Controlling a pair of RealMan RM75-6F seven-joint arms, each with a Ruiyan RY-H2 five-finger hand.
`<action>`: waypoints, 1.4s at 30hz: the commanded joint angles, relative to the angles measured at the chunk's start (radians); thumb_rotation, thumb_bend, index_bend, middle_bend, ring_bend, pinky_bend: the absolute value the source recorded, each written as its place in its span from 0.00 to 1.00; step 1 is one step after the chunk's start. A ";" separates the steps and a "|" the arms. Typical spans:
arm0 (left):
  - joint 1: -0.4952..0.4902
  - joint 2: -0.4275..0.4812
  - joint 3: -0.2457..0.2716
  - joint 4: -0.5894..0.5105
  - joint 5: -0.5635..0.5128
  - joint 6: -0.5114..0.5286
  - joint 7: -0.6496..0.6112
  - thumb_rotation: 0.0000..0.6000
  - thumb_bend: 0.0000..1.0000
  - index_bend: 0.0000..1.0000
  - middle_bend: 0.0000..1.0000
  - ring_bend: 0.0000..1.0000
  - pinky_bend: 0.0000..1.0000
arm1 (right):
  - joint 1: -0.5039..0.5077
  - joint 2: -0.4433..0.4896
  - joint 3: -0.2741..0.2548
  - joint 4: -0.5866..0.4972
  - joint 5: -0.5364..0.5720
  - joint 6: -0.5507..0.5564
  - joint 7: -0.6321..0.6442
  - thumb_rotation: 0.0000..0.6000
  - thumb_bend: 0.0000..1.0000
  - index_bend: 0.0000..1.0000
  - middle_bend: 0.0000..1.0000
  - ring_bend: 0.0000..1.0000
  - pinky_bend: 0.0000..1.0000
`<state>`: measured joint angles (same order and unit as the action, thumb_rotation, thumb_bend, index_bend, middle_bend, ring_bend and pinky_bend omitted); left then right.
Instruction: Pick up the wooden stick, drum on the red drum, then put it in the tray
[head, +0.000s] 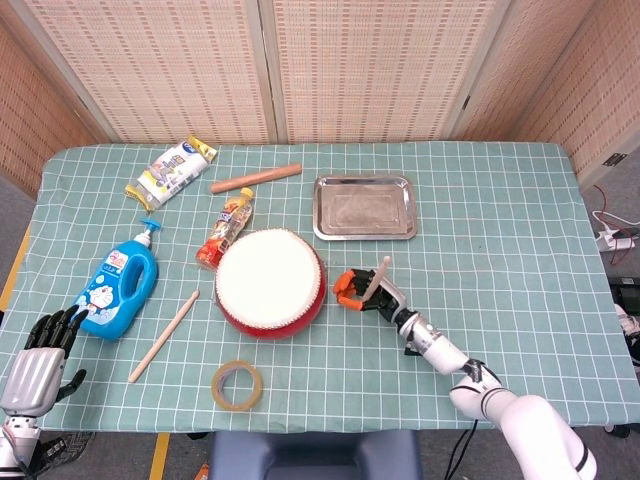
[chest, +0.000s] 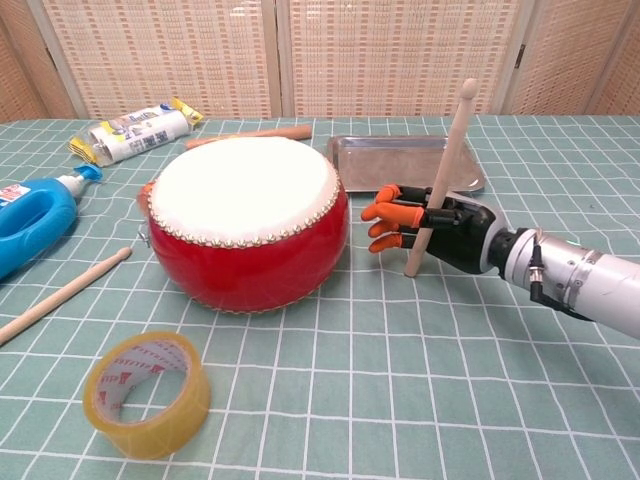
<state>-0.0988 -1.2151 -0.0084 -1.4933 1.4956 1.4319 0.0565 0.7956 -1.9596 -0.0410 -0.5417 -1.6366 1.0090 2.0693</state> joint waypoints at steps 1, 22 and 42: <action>-0.001 0.000 0.000 0.001 -0.001 -0.001 0.000 1.00 0.23 0.00 0.00 0.00 0.00 | 0.003 -0.003 0.005 -0.002 0.009 -0.010 -0.012 1.00 0.15 0.59 0.54 0.55 0.52; -0.006 -0.004 0.000 0.011 -0.006 -0.013 -0.003 1.00 0.23 0.00 0.00 0.00 0.00 | -0.015 -0.031 0.072 -0.038 0.087 -0.026 -0.194 1.00 0.23 1.00 0.97 1.00 1.00; 0.001 -0.001 -0.005 0.022 0.008 0.022 -0.004 1.00 0.24 0.00 0.00 0.00 0.00 | -0.017 0.254 0.159 -0.452 0.074 0.146 -0.992 1.00 0.65 1.00 1.00 1.00 1.00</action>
<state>-0.0984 -1.2164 -0.0131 -1.4716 1.5029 1.4530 0.0528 0.7675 -1.8394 0.0624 -0.8086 -1.5777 1.1188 1.4751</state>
